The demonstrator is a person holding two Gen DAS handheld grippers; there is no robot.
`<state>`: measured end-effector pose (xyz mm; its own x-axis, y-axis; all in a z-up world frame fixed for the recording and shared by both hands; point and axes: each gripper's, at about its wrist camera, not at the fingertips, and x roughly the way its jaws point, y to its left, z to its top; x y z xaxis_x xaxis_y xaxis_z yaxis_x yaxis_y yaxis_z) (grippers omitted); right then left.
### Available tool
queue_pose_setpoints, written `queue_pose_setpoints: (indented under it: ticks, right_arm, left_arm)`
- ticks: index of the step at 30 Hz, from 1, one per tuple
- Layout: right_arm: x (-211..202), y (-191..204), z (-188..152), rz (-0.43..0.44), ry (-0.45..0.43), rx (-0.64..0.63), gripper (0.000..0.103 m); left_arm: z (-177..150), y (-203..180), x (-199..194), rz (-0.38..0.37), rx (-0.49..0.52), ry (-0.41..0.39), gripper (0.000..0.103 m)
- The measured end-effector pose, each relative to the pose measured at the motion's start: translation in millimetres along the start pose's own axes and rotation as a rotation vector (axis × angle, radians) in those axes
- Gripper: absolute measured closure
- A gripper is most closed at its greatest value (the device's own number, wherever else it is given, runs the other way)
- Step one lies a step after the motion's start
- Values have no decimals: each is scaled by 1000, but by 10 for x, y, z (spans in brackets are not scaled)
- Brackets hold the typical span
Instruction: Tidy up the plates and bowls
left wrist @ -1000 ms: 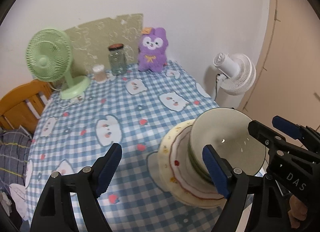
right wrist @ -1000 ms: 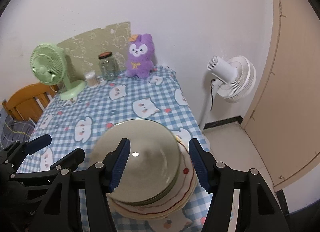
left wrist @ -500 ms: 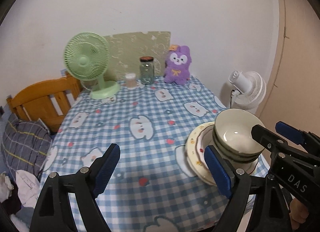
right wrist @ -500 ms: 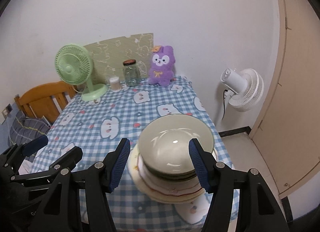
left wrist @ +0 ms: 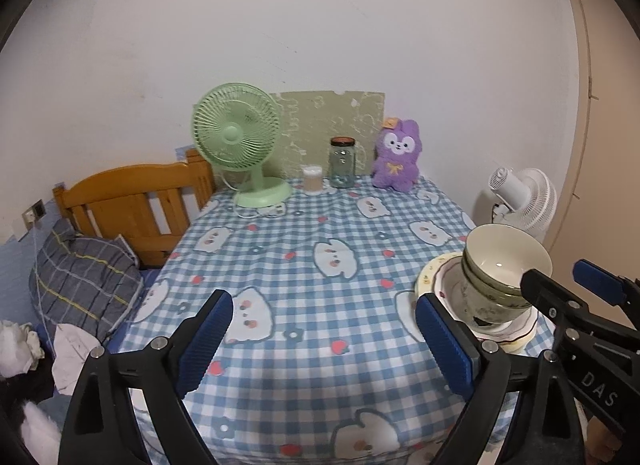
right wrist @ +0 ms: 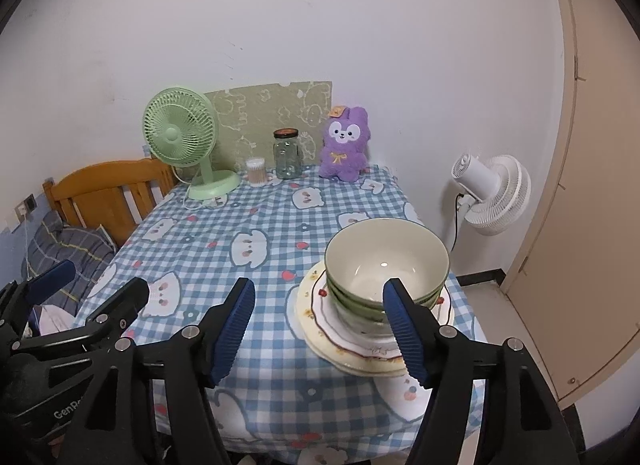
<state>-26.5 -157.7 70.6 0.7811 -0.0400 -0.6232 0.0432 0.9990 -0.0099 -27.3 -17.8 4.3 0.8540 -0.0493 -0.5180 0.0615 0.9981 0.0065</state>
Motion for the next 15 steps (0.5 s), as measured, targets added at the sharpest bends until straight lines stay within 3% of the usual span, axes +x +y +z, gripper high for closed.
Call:
queue_pose_setpoints:
  ticks: [7, 15]
  right_arm:
    - [-178, 137, -116, 3, -65, -32, 25]
    - [-241, 188, -216, 20, -111, -11, 19]
  left_arm:
    - [-112, 125, -71, 25, -16, -9, 7]
    - [-237, 185, -185, 75, 7, -75, 6]
